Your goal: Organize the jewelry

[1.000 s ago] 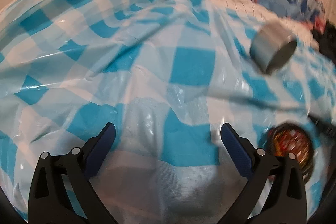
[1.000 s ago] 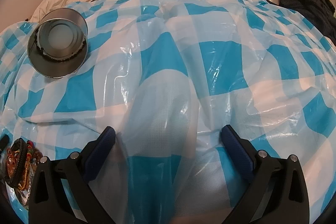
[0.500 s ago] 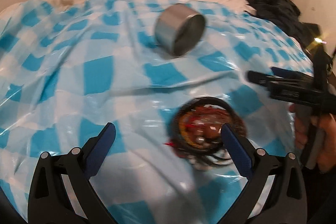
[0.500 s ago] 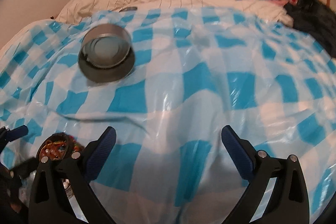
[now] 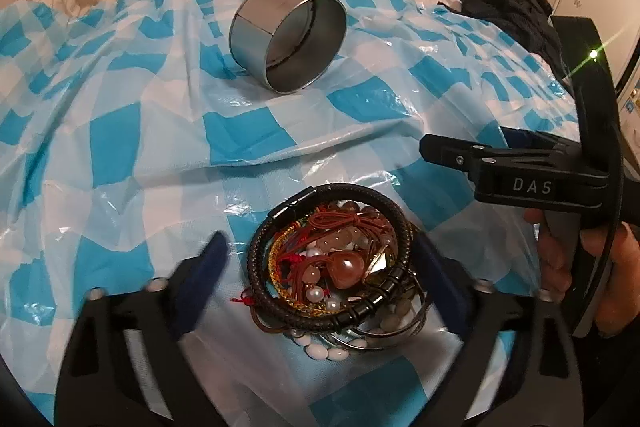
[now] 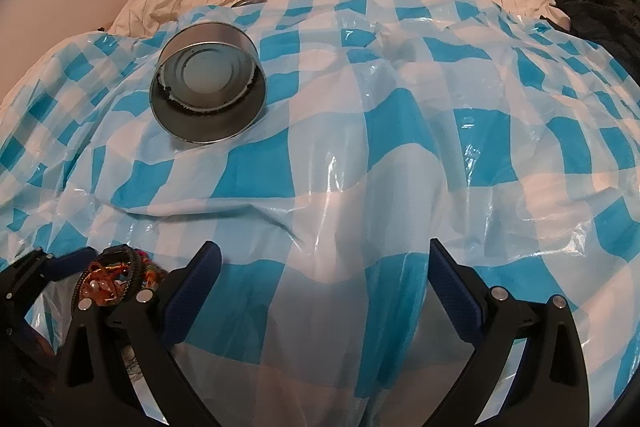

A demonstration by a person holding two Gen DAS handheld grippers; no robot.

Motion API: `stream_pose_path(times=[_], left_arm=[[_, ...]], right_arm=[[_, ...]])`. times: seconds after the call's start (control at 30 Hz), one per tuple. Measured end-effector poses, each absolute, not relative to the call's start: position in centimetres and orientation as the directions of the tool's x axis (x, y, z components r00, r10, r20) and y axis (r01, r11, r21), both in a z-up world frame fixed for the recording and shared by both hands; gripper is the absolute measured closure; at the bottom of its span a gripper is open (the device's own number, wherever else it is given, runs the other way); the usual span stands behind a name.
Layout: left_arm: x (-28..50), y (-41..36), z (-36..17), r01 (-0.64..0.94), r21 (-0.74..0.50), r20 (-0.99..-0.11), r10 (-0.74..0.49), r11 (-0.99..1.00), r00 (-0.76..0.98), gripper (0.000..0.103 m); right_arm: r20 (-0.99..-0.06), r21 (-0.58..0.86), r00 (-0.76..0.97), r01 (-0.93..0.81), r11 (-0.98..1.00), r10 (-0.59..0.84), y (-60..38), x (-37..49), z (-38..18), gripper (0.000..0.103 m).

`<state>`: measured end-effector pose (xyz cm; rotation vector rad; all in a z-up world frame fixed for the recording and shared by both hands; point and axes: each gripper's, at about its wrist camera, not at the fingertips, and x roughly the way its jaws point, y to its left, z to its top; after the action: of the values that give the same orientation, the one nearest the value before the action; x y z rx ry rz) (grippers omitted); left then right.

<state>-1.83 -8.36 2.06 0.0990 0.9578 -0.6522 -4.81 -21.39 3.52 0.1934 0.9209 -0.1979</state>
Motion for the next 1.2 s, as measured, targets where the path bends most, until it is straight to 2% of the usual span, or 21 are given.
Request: stream_pose_path(times=[0.03, 0.13, 0.4, 0.63, 0.77, 0.87, 1.03, 1.07, 1.1, 1.2], left_arm=[[-1.8, -8.2, 2.1, 0.558, -0.223, -0.779, -0.490, 0.799, 0.391, 0.031], [-1.8, -8.1, 2.1, 0.562, -0.237, -0.774, -0.503, 0.792, 0.384, 0.034], [-2.3, -8.2, 2.8, 0.580, -0.256, -0.765, -0.529, 0.773, 0.367, 0.034], [-2.4, -7.3, 4.4, 0.586, -0.280, -0.717, -0.572, 0.760, 0.399, 0.037], [-1.8, -5.9, 5.4, 0.556, -0.269, -0.699, -0.557, 0.787, 0.449, 0.037], [-0.9, -4.1, 5.7, 0.484, -0.248, -0.700, -0.500, 0.839, 0.509, 0.037], [0.7, -2.0, 4.1, 0.348, -0.220, -0.756, -0.385, 0.911, 0.529, 0.035], [1.0, -1.8, 3.7, 0.326, -0.207, -0.773, -0.358, 0.922, 0.524, 0.035], [1.3, -1.7, 3.2, 0.305, -0.194, -0.787, -0.334, 0.932, 0.519, 0.034], [1.8, -1.2, 2.0, 0.268, -0.185, -0.820, -0.299, 0.945, 0.488, 0.032]], right_arm=[[-0.804, 0.082, 0.589, 0.251, 0.964, -0.085, -21.3, -4.8, 3.5, 0.007], [-0.804, 0.080, 0.588, 0.250, 0.965, -0.085, -21.2, -4.8, 3.4, 0.007], [-0.806, 0.071, 0.585, 0.248, 0.966, -0.091, -21.0, -4.8, 3.2, 0.007], [-0.807, 0.066, 0.583, 0.246, 0.967, -0.093, -20.8, -4.7, 3.2, 0.007], [-0.798, 0.090, 0.599, 0.232, 0.968, -0.070, -20.7, -4.9, 3.5, 0.007], [-0.773, 0.146, 0.635, 0.176, 0.974, 0.001, -20.3, -5.3, 4.4, 0.007], [-0.726, 0.304, 0.656, 0.038, 0.952, 0.205, -20.2, -5.5, 5.4, 0.007], [-0.706, 0.340, 0.661, 0.005, 0.940, 0.253, -20.2, -5.6, 5.6, 0.011], [-0.691, 0.363, 0.662, -0.029, 0.931, 0.290, -20.1, -5.7, 5.9, 0.020], [-0.665, 0.360, 0.654, -0.142, 0.922, 0.361, -18.4, -5.9, 6.8, 0.024]])
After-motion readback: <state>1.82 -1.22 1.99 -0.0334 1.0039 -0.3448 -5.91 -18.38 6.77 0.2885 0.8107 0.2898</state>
